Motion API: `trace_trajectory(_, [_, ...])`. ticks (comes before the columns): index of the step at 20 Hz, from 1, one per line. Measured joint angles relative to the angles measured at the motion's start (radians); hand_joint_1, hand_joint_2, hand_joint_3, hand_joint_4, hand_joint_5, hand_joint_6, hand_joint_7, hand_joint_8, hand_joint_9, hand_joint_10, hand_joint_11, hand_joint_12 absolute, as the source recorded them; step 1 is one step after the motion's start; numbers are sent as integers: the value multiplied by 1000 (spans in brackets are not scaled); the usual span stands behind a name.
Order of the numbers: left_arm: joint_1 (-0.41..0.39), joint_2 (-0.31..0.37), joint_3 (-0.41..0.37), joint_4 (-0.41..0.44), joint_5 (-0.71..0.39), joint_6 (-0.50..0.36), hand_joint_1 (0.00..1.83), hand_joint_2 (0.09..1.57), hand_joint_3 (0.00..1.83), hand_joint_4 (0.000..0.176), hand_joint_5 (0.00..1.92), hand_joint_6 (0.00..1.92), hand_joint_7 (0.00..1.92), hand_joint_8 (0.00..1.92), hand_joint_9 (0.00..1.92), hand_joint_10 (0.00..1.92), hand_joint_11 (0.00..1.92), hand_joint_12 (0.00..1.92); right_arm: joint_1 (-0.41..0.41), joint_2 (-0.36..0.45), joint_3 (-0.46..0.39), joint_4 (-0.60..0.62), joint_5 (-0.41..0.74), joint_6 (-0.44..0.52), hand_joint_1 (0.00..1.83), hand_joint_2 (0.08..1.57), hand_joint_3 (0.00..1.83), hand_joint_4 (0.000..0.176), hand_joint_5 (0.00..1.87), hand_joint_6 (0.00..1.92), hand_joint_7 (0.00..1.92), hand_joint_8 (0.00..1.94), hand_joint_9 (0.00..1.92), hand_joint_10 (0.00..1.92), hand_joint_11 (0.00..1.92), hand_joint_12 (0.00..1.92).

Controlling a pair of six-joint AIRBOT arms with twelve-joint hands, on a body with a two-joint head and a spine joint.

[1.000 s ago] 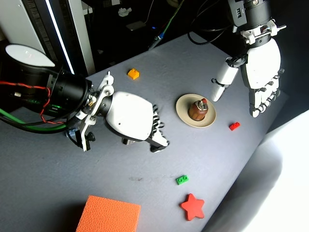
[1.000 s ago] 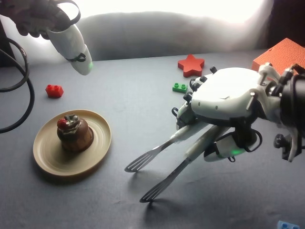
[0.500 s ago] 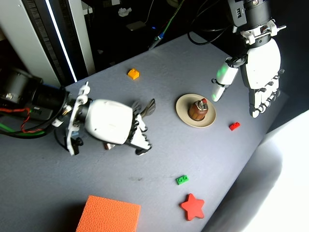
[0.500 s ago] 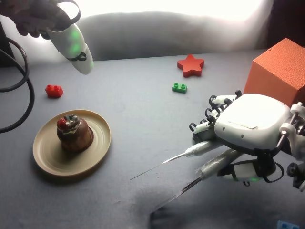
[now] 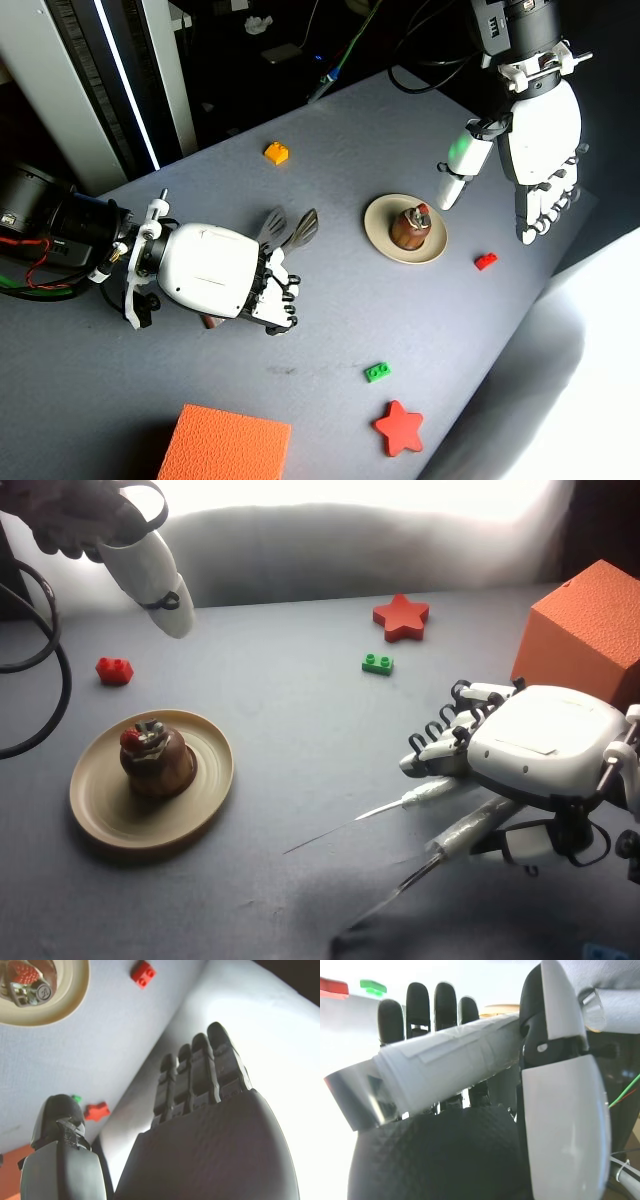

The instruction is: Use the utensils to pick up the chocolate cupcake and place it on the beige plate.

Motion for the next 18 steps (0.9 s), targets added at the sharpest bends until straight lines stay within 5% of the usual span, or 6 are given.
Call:
trace_trajectory(4, [0, 0, 0, 0, 0, 0, 384, 1054, 0, 0, 126, 0, 87, 0, 85, 1, 0, 296, 0, 14, 0, -11, 30, 0, 660, 1033, 0, 0, 182, 2, 171, 2, 153, 2, 0, 395])
trace_trajectory(7, [0, 0, 0, -1, 0, 0, 342, 1054, 0, 0, 94, 1, 92, 2, 94, 5, 0, 340, 0, 35, -1, -34, 42, 16, 421, 937, 0, 0, 92, 0, 94, 0, 63, 0, 0, 146])
trace_trajectory(11, [0, 0, 0, -1, 1, 0, 349, 1050, 0, 0, 99, 2, 95, 3, 99, 3, 0, 356, 1, 83, -34, -51, 57, 27, 257, 895, 0, 0, 40, 2, 57, 1, 47, 1, 0, 137])
trace_trajectory(12, [0, 0, 0, -1, 0, 0, 338, 1056, 1, 0, 92, 0, 83, 1, 89, 1, 0, 340, 10, 104, -51, -61, 69, 32, 271, 902, 0, 0, 53, 5, 72, 4, 55, 3, 0, 164])
trace_trajectory(16, [0, 0, 0, -1, 0, -1, 420, 1093, 8, 0, 117, 2, 102, 0, 99, 0, 0, 383, 101, 205, -117, -79, 89, 71, 384, 1076, 6, 0, 426, 29, 476, 16, 400, 32, 0, 911])
trace_trajectory(18, [0, 0, 0, 0, 0, -3, 469, 1116, 2, 0, 192, 8, 185, 8, 192, 13, 0, 587, 141, 257, -154, -79, 109, 46, 416, 1153, 4, 0, 590, 30, 641, 20, 572, 51, 67, 1202])
